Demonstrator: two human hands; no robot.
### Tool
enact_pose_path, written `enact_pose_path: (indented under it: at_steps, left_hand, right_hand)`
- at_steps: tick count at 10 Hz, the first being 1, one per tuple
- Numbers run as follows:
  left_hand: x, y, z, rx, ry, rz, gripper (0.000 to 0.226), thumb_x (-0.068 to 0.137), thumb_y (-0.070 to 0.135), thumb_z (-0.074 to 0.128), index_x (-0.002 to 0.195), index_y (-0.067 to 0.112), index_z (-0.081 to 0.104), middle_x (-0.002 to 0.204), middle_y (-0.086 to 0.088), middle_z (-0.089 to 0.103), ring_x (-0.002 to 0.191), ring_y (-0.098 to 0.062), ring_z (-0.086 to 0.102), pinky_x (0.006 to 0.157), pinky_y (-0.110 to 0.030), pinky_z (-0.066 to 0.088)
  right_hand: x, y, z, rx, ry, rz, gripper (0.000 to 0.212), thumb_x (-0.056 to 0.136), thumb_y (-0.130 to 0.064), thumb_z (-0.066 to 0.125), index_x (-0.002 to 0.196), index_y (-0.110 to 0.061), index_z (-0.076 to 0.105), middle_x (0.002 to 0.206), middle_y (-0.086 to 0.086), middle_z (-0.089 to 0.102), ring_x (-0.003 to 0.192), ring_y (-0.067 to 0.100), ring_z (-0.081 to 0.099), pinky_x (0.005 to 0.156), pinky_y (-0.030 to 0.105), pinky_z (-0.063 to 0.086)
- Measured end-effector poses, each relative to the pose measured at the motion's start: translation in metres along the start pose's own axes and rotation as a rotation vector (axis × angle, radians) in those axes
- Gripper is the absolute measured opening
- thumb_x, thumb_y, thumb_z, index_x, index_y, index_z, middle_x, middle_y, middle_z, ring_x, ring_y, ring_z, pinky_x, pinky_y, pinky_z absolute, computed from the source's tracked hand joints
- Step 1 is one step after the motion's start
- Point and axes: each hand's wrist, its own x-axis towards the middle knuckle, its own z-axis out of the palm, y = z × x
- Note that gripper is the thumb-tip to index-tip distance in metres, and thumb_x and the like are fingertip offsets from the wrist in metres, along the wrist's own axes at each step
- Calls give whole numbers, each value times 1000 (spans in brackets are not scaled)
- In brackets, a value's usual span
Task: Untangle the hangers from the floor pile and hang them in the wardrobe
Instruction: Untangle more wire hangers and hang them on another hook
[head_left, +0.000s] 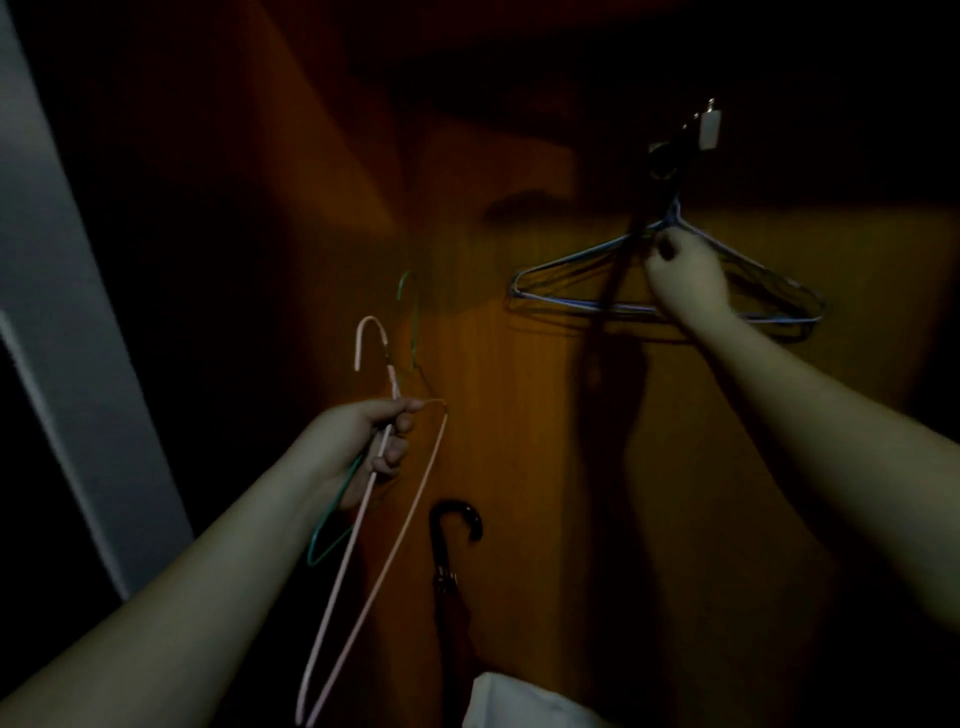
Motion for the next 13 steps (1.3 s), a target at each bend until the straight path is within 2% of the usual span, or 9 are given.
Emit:
enact_pose_path:
  at_steps: [2,4,5,7,8,9,10,12,13]
  left_hand:
    - [-68,14,40,38,-43,20,15,97,22,51,106,10,57,75,-3,50,41,-3,49,36,-15,38]
    - [-92,17,50,6,-99,8,23,99,17,47,115,4,57,77,-5,57,44,-5,58,38,-16,43]
    - [-98,15,49,24,-125,18,26,100,16,47,119,1,57,79,-5,58,47,-4,59,41,-15,43]
    - [-108,10,54,42,-182,6,27,99,16,49,116,-1,61,76,-7,63,49,-10,59,41,-17,44]
    - [-112,10,56,-3,-205,-15,22,99,14,48,110,1,63,78,-11,69,53,-15,63,44,-18,48]
    - [-110,10,57,-20,-218,-27,22,101,13,47,111,-1,61,87,-16,71,64,-20,68,54,-23,57]
    - [-104,9,56,-18,-170,-44,23,102,13,45,114,-2,58,87,-15,69,65,-21,66,55,-26,57]
    - [-92,7,56,130,-91,-62,19,102,19,47,110,8,60,77,-5,62,52,-13,53,44,-22,45]
    - [-85,6,55,200,-81,-20,20,102,20,46,110,10,61,68,-1,51,42,-8,38,38,-19,26]
  right_hand:
    - [-144,-56,41,62,-578,-335,23,97,-31,56,104,-15,71,107,0,66,99,14,59,85,24,40]
    - [-181,-76,53,87,-792,-428,39,94,-45,56,127,-25,60,128,-8,60,116,3,52,95,19,37]
    - [-184,-79,48,42,-836,-438,46,89,-49,62,131,-29,57,132,-11,60,123,4,51,105,27,35]
    - [-194,-92,30,130,-929,-351,22,87,-38,69,104,-24,69,100,-2,68,91,10,60,85,28,46]
    - [-200,-89,27,178,-933,-323,16,87,-38,69,98,-27,70,89,-8,65,80,1,56,80,26,45]
    - [-206,-83,22,202,-925,-297,11,87,-36,70,96,-29,69,79,-15,60,74,-5,52,76,19,41]
    - [-207,-78,11,173,-919,-282,13,87,-35,70,99,-29,71,85,-14,67,78,-3,60,78,19,45]
    - [-197,-73,-21,117,-848,-308,17,90,-32,66,106,-30,71,85,-14,67,80,-4,62,75,12,45]
    - [-187,-66,-42,124,-786,-298,15,92,-30,63,104,-37,68,92,-11,69,84,-1,62,80,16,46]
